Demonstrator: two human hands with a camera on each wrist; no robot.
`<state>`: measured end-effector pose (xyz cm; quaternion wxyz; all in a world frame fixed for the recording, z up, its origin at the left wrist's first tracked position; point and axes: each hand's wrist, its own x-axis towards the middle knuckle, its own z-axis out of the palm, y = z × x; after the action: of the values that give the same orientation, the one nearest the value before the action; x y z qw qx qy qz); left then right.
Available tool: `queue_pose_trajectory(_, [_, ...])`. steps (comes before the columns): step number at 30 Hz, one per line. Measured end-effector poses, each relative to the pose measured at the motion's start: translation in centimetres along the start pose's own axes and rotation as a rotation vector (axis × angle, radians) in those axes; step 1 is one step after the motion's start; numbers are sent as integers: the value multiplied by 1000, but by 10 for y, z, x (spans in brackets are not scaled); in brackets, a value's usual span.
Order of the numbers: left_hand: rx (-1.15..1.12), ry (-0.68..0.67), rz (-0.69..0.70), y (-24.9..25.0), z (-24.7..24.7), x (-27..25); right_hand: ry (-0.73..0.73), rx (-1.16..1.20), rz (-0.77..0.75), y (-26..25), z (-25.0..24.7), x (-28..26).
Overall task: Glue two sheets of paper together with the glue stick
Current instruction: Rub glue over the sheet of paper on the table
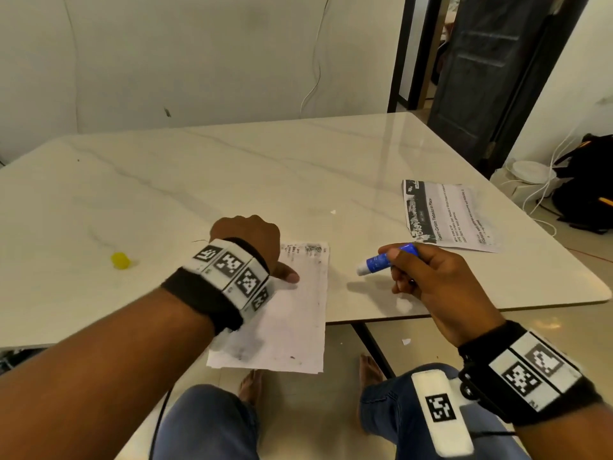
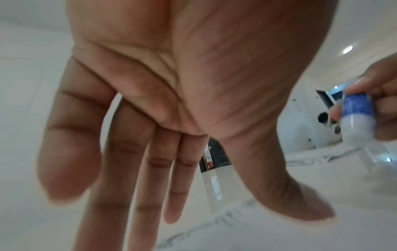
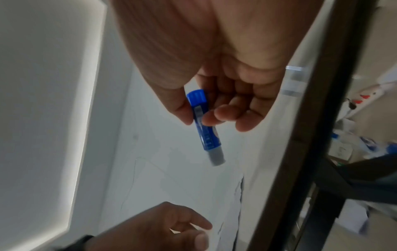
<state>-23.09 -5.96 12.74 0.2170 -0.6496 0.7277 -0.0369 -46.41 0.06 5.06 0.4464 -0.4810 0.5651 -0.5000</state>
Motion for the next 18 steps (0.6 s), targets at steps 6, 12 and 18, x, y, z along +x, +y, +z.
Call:
queue_pose_trajectory(6, [-40, -209, 297, -17, 21, -16, -244, -412, -106, -39, 16, -1])
queue_pose_trajectory(12, [34, -150, 262, -8, 44, -11, -488, -841, -225, -56, 55, 2])
queue_pose_trajectory(18, [12, -131, 273, -8, 46, -7, -484, -1003, -251, -61, 67, 29])
